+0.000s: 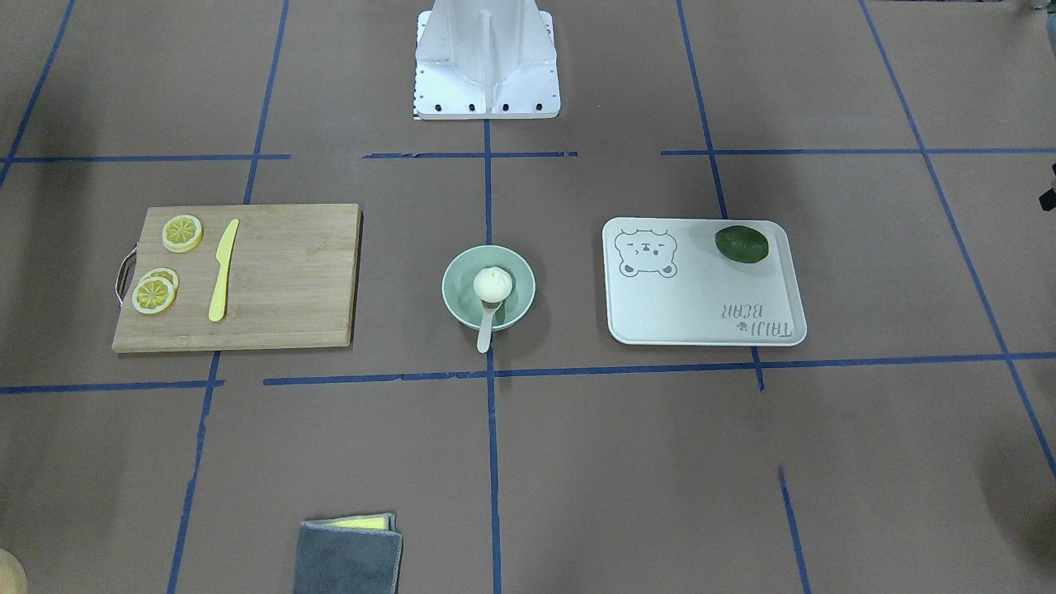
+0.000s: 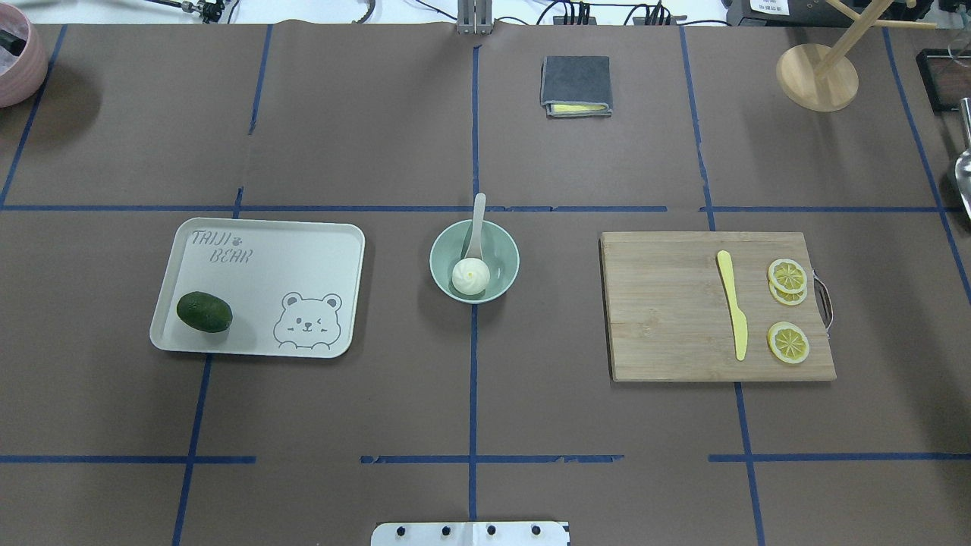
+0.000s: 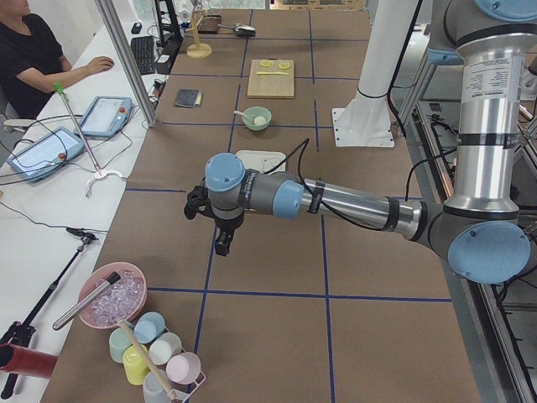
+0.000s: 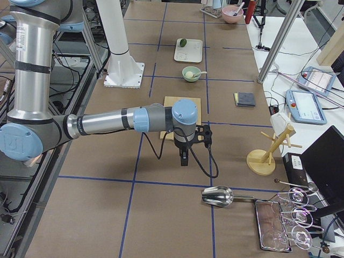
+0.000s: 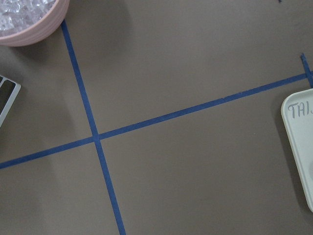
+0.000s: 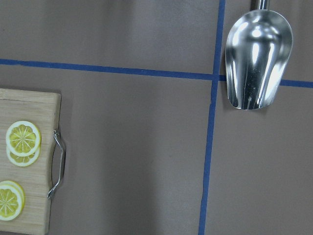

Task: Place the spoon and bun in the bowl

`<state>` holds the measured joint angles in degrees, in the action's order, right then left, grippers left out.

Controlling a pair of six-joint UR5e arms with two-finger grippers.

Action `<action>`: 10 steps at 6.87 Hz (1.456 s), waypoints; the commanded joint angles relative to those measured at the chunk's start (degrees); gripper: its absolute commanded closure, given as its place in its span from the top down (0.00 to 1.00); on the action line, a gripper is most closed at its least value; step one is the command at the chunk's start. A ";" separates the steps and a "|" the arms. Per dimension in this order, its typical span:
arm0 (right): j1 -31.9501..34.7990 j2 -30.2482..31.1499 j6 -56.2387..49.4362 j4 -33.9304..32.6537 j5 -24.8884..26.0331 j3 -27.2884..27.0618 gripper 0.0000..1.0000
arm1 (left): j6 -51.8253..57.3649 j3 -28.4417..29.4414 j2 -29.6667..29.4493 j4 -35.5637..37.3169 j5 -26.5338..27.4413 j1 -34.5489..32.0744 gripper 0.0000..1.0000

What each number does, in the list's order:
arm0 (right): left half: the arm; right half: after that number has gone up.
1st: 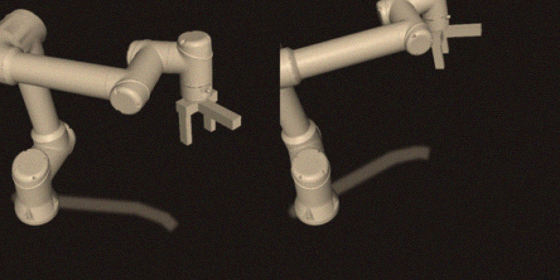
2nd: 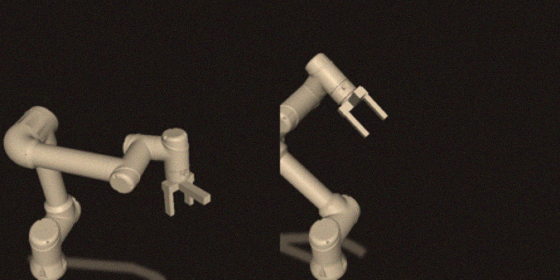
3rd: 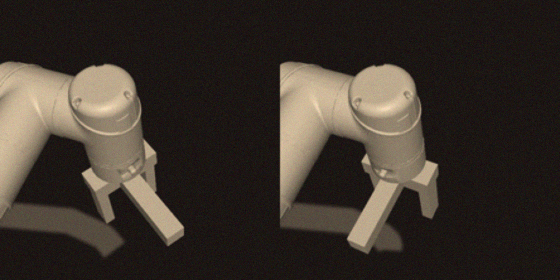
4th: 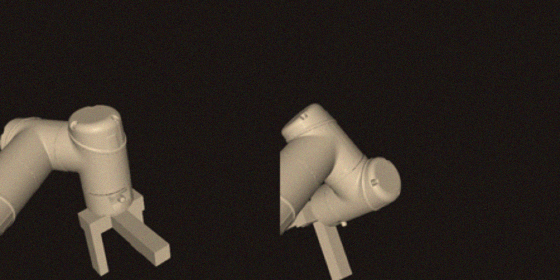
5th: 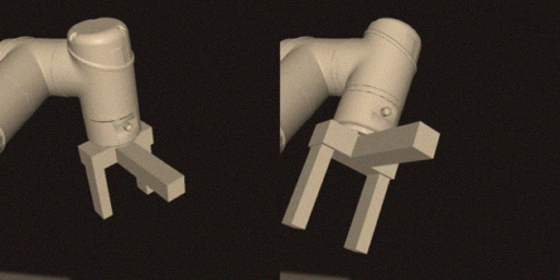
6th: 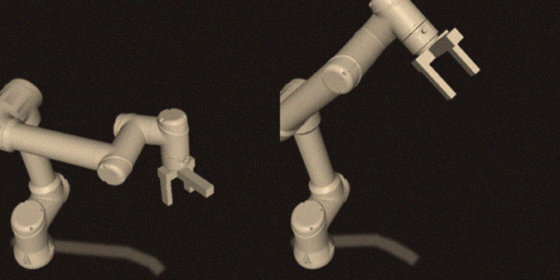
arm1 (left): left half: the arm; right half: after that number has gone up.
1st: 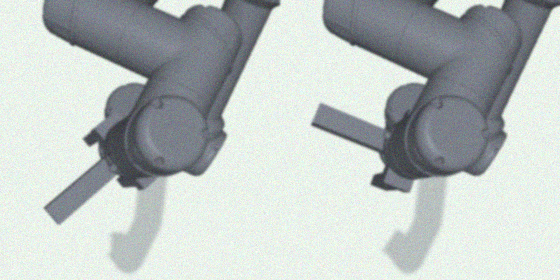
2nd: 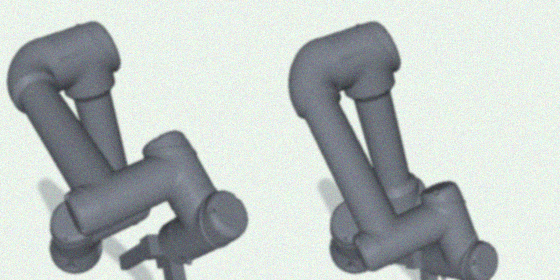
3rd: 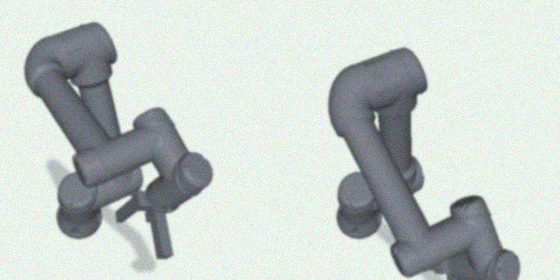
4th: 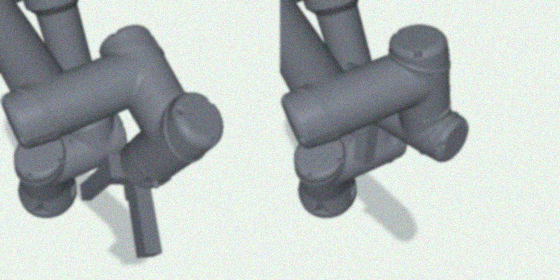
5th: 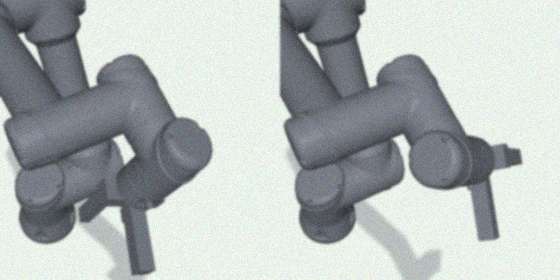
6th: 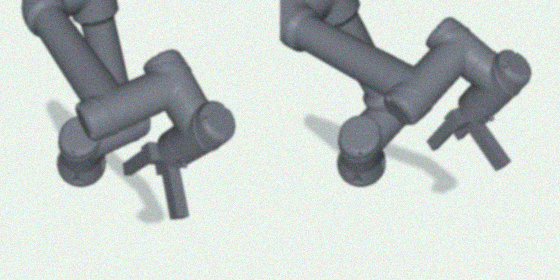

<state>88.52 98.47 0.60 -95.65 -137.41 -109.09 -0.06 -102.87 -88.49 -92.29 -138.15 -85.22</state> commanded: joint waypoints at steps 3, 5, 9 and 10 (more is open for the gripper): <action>0.42 0.06 0.90 0.55 0.12 -0.15 1.00 | 9.91 1.27 1.81 0.18 -0.01 -0.38 1.00; 0.42 -0.29 0.98 0.20 -0.05 0.02 1.00 | 9.82 1.36 2.70 0.00 -0.19 -0.56 1.00; -3.70 -0.38 0.72 -0.06 0.83 0.46 1.00 | 8.85 1.45 1.47 4.72 0.95 -1.87 1.00; -4.84 -0.38 0.29 -0.15 0.91 0.55 1.00 | 8.85 1.44 1.39 5.97 0.96 -3.18 1.00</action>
<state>85.14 98.06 1.26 -95.72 -136.65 -108.69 8.65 -101.34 -86.95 -88.34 -137.33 -87.18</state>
